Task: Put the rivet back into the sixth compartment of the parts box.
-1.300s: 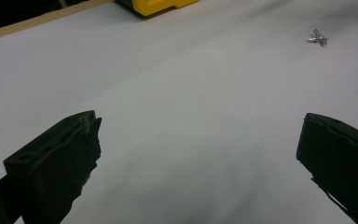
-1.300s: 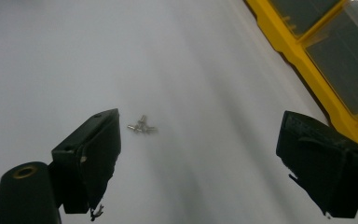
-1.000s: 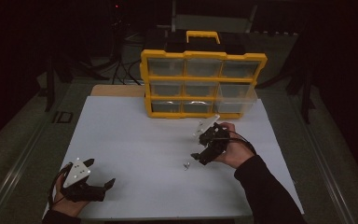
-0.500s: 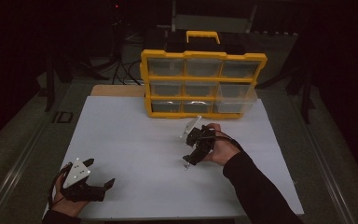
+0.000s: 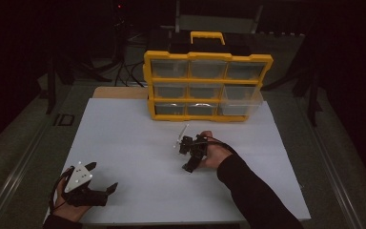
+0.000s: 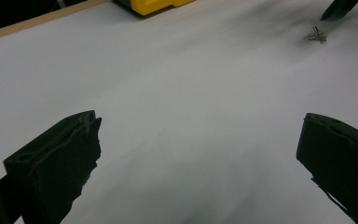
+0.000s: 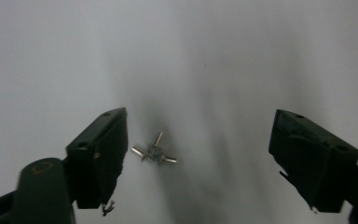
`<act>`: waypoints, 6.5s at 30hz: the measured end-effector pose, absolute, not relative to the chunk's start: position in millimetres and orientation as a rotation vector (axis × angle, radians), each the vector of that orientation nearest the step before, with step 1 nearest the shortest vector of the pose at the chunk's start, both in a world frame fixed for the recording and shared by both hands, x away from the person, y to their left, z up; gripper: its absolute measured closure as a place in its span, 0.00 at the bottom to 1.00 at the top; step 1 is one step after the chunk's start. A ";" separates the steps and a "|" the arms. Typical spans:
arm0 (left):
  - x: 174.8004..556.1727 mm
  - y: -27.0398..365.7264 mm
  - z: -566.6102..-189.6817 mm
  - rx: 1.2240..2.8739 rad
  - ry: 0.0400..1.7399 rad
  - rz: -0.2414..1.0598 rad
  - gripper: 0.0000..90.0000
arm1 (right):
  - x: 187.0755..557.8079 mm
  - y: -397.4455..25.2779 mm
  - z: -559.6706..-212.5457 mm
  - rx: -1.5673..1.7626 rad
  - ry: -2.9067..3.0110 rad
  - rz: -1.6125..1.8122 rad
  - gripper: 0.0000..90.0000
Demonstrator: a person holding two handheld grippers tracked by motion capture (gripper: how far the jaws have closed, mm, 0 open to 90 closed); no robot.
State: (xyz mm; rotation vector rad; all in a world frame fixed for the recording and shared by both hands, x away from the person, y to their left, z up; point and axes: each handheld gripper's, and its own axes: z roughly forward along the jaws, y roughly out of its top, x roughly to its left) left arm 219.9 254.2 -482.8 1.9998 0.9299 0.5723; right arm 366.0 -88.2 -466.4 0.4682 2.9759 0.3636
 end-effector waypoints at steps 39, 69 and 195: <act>221.0 251.8 -484.7 2.020 0.926 0.569 0.00 | 368.2 -82.7 -484.0 0.579 3.081 0.259 0.91; 220.6 251.4 -484.7 2.020 0.909 0.551 0.00 | 427.4 -101.9 -396.8 0.730 2.982 0.454 0.92; 221.0 251.0 -486.5 2.042 0.916 0.525 0.00 | 420.5 -108.1 -364.4 0.633 2.754 0.466 0.16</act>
